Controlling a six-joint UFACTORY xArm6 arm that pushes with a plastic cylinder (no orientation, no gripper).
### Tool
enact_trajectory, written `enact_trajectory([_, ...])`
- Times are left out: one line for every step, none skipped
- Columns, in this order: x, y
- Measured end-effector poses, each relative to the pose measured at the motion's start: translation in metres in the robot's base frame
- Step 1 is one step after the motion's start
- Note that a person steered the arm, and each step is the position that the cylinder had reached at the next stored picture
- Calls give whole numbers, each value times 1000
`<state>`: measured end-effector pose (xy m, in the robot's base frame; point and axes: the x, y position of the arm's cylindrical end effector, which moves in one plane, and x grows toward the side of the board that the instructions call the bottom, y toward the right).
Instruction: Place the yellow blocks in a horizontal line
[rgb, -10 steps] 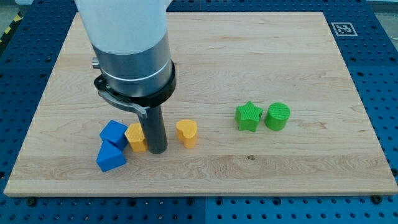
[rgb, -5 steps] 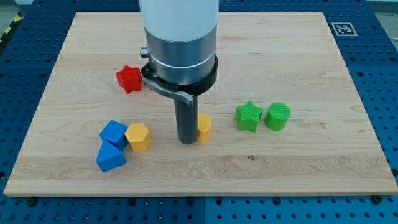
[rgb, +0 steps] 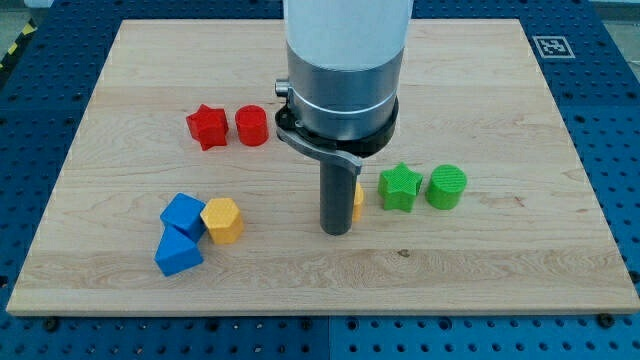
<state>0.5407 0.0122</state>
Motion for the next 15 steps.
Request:
enact_trajectory([0, 4])
enact_trajectory([-1, 4])
enact_trajectory([22, -16])
enact_trajectory([47, -52])
enact_trajectory([48, -98])
enact_trajectory([47, -125])
enact_trajectory([41, -123])
enact_trajectory([21, -123])
enact_trajectory([9, -123])
enact_trajectory([-7, -123])
enact_trajectory([-21, -128])
enact_trajectory([-21, -161])
enact_trajectory([-32, -181])
enact_trajectory([-35, -178])
enact_trajectory([-36, -178])
